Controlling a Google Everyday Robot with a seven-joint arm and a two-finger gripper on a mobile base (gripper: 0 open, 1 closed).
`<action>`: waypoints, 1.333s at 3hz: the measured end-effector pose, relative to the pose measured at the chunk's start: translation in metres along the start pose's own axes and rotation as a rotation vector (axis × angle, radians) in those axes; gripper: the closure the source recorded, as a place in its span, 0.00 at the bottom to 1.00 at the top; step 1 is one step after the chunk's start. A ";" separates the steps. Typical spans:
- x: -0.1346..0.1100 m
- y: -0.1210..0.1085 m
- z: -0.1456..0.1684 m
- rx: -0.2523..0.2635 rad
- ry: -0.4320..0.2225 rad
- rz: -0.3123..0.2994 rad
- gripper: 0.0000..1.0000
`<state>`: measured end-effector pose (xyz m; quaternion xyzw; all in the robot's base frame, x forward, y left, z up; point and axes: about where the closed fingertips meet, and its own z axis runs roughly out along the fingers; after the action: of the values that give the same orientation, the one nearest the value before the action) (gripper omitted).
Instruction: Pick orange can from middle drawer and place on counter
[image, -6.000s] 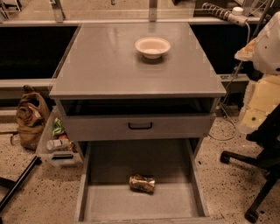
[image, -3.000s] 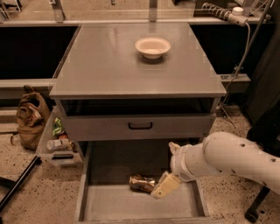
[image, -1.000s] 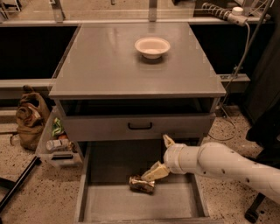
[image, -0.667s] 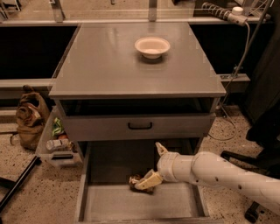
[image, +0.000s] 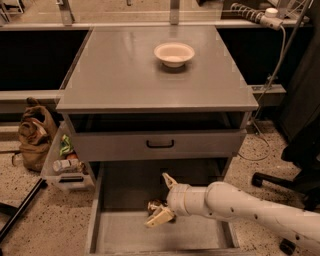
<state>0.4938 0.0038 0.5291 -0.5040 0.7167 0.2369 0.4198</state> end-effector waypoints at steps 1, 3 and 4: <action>0.000 0.000 0.000 0.000 0.000 0.000 0.00; 0.033 -0.025 0.029 -0.005 -0.015 0.039 0.00; 0.054 -0.032 0.041 -0.012 -0.024 0.064 0.00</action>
Offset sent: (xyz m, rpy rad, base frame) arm 0.0294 -0.0127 -0.0392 0.0482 0.0196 -0.0390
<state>0.5304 -0.0049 0.4645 -0.4801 0.7260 0.2606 0.4177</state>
